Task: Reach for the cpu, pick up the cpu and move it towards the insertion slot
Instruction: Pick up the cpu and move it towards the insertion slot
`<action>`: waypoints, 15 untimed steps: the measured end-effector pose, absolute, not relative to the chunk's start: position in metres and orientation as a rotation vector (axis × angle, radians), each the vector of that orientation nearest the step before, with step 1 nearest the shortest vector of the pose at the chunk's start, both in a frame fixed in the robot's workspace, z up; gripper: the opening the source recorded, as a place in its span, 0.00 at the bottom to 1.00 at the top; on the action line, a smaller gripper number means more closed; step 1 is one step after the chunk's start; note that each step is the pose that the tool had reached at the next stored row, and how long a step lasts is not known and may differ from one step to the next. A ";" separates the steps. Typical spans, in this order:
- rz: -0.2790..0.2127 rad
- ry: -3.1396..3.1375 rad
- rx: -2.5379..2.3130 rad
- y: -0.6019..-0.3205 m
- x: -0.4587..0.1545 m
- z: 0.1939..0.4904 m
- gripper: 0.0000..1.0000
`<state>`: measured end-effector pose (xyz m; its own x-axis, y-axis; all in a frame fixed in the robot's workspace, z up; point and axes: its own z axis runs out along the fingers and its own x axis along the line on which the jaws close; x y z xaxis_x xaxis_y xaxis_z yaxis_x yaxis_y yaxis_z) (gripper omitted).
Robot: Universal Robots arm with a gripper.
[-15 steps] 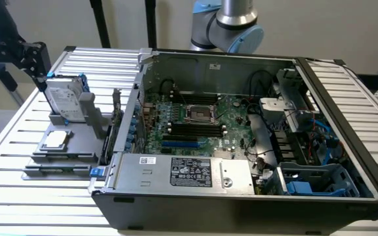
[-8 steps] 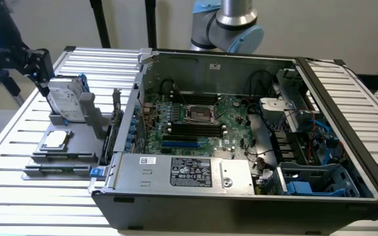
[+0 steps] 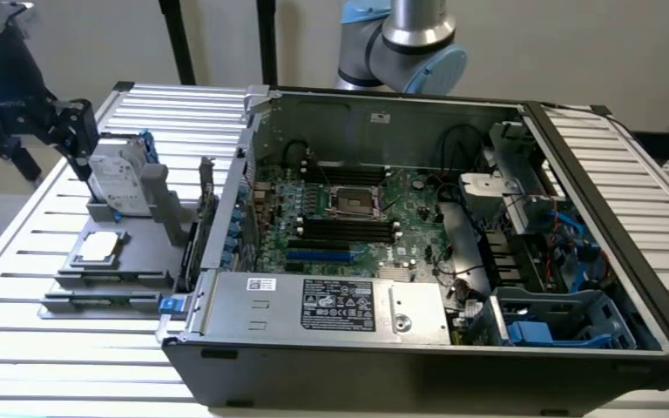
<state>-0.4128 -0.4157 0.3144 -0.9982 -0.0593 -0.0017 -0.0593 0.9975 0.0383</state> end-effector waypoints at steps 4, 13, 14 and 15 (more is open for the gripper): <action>0.060 3.140 -0.101 -0.417 -0.413 0.307 0.65; 0.060 3.140 -0.108 -0.422 -0.413 0.291 0.65; 0.060 3.140 -0.109 -0.422 -0.413 0.289 0.65; 0.060 3.140 -0.109 -0.423 -0.413 0.287 0.65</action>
<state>-0.4128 -0.4225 0.2871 -0.9976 -0.0692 -0.0009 -0.0692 0.9969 0.0384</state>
